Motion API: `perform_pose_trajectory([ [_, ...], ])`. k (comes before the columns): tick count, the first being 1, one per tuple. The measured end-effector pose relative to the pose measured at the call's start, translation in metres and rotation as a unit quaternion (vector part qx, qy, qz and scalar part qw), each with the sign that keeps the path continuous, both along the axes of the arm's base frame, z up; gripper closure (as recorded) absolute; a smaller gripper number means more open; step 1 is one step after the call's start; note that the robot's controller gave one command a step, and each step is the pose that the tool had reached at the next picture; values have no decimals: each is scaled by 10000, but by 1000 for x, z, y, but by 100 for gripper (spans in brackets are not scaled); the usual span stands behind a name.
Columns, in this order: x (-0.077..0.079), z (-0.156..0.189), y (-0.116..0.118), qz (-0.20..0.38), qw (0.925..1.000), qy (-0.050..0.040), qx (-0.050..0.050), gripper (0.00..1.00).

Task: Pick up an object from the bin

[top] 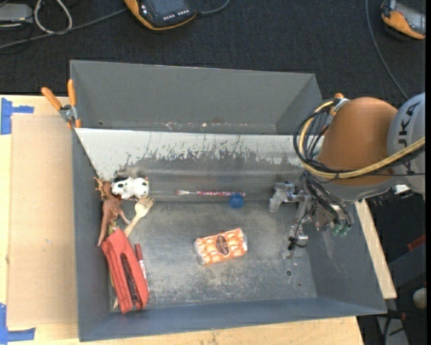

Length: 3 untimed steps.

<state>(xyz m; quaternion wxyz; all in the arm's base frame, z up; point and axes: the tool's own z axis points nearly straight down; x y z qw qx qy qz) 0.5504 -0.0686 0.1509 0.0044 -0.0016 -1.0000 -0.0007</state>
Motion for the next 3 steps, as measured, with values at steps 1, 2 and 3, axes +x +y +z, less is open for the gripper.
perform_pose_trajectory([
  [1,2,5,0,10,10000,-39,-4,0],
  [2,-7,-43,13,-439,9990,-42,-5,0],
  [3,27,-76,59,-66,9999,-75,-9,0],
])
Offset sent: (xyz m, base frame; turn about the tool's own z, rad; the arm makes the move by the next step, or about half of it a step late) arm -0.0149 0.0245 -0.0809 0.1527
